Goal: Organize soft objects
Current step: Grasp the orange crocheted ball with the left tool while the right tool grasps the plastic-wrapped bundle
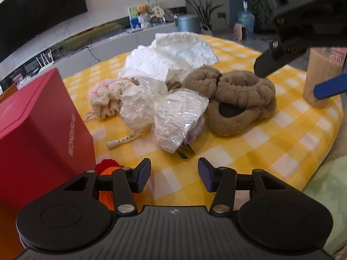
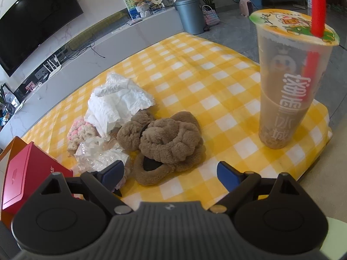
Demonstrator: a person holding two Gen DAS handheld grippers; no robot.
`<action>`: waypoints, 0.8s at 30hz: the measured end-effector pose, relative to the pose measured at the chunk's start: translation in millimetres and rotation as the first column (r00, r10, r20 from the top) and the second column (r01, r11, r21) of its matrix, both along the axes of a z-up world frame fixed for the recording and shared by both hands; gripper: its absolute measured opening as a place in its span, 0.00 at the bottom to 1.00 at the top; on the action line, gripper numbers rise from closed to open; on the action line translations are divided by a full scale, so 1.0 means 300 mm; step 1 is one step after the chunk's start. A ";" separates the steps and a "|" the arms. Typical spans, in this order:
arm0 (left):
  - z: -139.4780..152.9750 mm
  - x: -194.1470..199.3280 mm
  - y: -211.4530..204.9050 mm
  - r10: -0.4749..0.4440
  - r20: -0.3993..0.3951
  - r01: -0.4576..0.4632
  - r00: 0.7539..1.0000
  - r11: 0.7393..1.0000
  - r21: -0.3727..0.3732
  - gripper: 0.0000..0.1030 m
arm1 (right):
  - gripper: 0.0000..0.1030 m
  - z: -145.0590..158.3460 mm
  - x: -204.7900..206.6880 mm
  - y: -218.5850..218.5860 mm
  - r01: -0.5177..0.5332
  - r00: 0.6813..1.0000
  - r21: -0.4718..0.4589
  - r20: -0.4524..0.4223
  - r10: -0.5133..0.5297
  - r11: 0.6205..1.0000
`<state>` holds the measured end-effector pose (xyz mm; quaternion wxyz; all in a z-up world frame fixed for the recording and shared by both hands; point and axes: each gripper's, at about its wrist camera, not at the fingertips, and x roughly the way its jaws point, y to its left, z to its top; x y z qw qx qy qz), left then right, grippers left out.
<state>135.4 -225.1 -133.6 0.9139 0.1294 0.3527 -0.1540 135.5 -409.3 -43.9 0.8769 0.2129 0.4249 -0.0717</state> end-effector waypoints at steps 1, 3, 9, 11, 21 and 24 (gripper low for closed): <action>0.001 -0.006 0.001 -0.010 0.000 0.010 1.000 1.000 0.000 0.60 | 0.89 -0.001 0.001 0.002 -0.001 1.000 -0.001 -0.002 0.001 1.000; 0.002 -0.019 -0.001 -0.026 0.019 0.025 0.999 1.000 0.013 0.61 | 0.89 -0.002 0.005 0.010 -0.009 1.000 -0.005 -0.006 0.009 1.000; 0.030 -0.082 0.024 -0.037 0.118 0.039 0.992 0.999 -0.014 0.65 | 0.89 0.002 0.007 0.022 -0.027 1.000 -0.015 -0.003 0.027 1.000; 0.040 -0.065 0.009 -0.020 0.143 0.022 0.990 1.000 -0.014 0.70 | 0.89 0.000 0.009 0.021 -0.017 1.000 -0.022 -0.008 0.016 1.000; 0.038 -0.127 0.000 0.131 0.243 -0.163 0.961 0.980 0.115 0.70 | 0.89 -0.016 0.022 0.029 -0.022 0.999 -0.046 -0.038 0.020 0.999; 0.024 -0.131 -0.009 0.170 0.255 -0.209 0.952 0.968 0.136 0.70 | 0.89 -0.018 0.028 0.042 -0.036 0.999 -0.053 -0.042 0.033 0.998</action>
